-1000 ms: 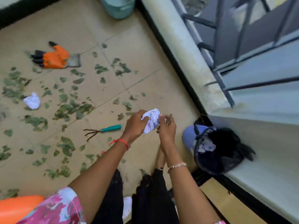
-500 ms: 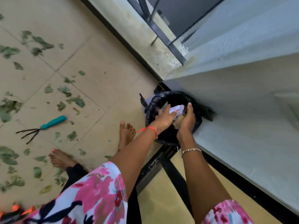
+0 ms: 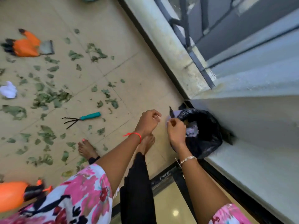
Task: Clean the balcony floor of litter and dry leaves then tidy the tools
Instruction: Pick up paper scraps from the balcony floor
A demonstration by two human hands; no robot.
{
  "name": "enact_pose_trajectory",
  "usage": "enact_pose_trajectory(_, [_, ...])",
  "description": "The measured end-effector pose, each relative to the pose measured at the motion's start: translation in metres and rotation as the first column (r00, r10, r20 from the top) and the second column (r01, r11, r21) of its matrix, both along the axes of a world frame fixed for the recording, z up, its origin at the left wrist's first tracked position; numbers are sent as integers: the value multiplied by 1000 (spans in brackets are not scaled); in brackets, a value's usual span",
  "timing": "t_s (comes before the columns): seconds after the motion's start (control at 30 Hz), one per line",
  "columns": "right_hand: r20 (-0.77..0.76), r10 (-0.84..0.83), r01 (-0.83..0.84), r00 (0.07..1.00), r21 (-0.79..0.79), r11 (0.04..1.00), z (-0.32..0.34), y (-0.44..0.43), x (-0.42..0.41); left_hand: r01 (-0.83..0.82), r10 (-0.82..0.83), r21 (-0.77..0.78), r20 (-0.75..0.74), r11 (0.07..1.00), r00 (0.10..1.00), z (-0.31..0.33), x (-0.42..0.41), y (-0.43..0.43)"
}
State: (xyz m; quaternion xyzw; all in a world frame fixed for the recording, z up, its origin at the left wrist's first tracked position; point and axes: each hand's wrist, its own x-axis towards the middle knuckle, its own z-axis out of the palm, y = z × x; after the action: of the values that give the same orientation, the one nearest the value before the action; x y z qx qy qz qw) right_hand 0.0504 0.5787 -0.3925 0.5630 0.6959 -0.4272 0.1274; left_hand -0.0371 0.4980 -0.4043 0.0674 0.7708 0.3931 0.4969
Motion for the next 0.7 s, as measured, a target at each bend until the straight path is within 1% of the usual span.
enact_pose_trajectory(0.03, [4,128,-128,992,-7,992,4,-14,-15,-24,23,-12,-35,1000,999,3,-13,-20])
enact_pose_trajectory(0.1, [6,346,-346,938,-33,938,11,-43,-47,-94,90,-39,-106,995,990,9,-39,-63])
enact_pose_trajectory(0.2, [-23,519,-519,855,-43,853,24,-89,-97,-195,181,-70,-175,978,968,20,-77,-133])
enact_pose_trajectory(0.33, [-64,661,-663,747,-11,748,36,-160,-165,-340,302,-84,-297,937,906,36,-125,-235])
enact_pose_trajectory(0.5, [-66,802,-804,594,-19,594,43,-262,-241,-585,532,-88,-324,806,782,45,-160,-358])
enact_pose_trajectory(0.57, [-55,858,-859,511,-14,511,44,-304,-264,-660,608,-92,-313,746,730,48,-166,-404])
enact_pose_trajectory(0.7, [-38,952,-953,303,1,303,42,-371,-303,-769,717,-103,-302,631,629,49,-167,-482])
